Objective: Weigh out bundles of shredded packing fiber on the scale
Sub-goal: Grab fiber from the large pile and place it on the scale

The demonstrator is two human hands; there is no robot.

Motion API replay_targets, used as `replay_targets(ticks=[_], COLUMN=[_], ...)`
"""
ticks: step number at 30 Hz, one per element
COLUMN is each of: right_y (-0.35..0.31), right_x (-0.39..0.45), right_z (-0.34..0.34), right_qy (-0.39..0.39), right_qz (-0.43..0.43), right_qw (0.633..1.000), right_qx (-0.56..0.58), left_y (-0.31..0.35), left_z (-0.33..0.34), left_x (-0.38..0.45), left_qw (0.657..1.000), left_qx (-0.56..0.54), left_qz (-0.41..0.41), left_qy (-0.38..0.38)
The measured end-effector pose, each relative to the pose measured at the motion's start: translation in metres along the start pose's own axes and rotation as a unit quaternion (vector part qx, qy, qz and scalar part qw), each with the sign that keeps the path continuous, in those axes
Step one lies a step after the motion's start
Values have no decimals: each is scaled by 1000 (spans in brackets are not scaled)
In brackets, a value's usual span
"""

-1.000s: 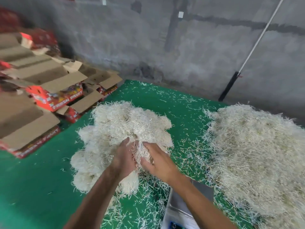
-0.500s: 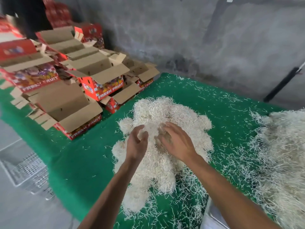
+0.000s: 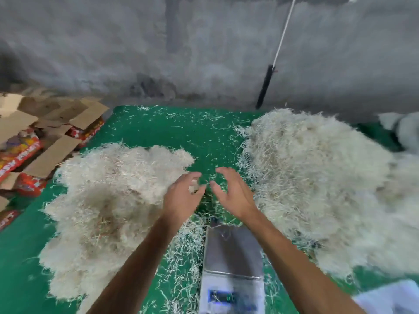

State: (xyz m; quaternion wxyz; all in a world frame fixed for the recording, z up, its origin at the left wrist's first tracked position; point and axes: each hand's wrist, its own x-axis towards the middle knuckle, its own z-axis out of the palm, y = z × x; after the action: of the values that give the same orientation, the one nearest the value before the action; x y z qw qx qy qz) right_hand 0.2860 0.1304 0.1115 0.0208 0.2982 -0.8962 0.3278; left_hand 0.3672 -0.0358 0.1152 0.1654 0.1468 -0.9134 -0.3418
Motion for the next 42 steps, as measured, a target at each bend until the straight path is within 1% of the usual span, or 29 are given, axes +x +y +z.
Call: replay_targets(ticks=[3, 6, 9, 11, 14, 17, 19, 20, 22, 23, 24, 26, 27, 28, 29, 30, 31, 33, 34, 35, 36, 38, 39, 41, 42], right_y=[62, 117, 166, 195, 231, 263, 276, 281, 288, 290, 291, 285, 279, 272, 265, 258, 254, 251, 249, 247, 245, 241, 240, 240, 241], right_x=[-25, -45, -56, -56, -49, -47, -48, -50, -51, -51, -50, -47, -45, -42, -40, -38, -36, -34, -33, -33, -33, -30, -28, -29, -32], right_z=[-39, -63, -67, -65, -56, -34, -20, -14, -7, -6, -6, -7, -10, -14, -19, -25, -31, -40, -43, -45, -46, -47, -49, -52, -54], right_qy=[11, 1, -20, -47, -95, -146, -173, -181, -171, -143, -103, -27, -7, 1, 2, -2, -10, -51, -70, -72, -58, -27, -14, -2, -7], right_qz=[74, 132, 165, 175, 161, 122, 123, 130, 131, 131, 134, 144, 146, 146, 147, 145, 140, 129, 124, 119, 115, 122, 133, 166, 185], right_qw=[997, 991, 985, 981, 979, 971, 962, 957, 957, 966, 978, 989, 988, 986, 983, 983, 986, 990, 989, 989, 989, 990, 990, 986, 983], right_qx=[-20, -37, -53, -69, -85, -145, -169, -183, -196, -170, -120, 6, 52, 85, 109, 111, 89, 0, -36, -60, -72, -60, -42, -12, -13], left_y=[39, 67, 86, 91, 93, 90, 90, 88, 88, 87, 88, 87, 87, 88, 89, 93, 99, 115, 126, 133, 142, 152, 153, 155, 159], left_z=[50, 99, 147, 180, 226, 264, 282, 289, 298, 300, 301, 292, 285, 280, 272, 261, 249, 219, 203, 185, 172, 142, 130, 112, 103], left_x=[13, 19, 28, 33, 44, 54, 60, 62, 64, 64, 63, 58, 57, 58, 63, 70, 80, 102, 112, 120, 128, 132, 133, 135, 134], left_qw=[998, 993, 984, 977, 958, 912, 893, 889, 883, 877, 870, 854, 850, 856, 862, 866, 869, 868, 864, 860, 853, 841, 845, 871, 880], left_qx=[10, 13, 30, 41, 66, 101, 60, 25, -31, -61, -93, -141, -166, -191, -221, -247, -267, -310, -332, -351, -372, -408, -409, -377, -356], left_qz=[8, 39, 54, 49, -11, -94, -147, -181, -243, -271, -287, -278, -258, -240, -238, -254, -282, -316, -326, -328, -326, -312, -296, -252, -252], left_qy=[-65, -111, -169, -203, -280, -387, -421, -421, -400, -392, -389, -416, -427, -417, -389, -353, -308, -225, -194, -173, -165, -169, -175, -189, -189])
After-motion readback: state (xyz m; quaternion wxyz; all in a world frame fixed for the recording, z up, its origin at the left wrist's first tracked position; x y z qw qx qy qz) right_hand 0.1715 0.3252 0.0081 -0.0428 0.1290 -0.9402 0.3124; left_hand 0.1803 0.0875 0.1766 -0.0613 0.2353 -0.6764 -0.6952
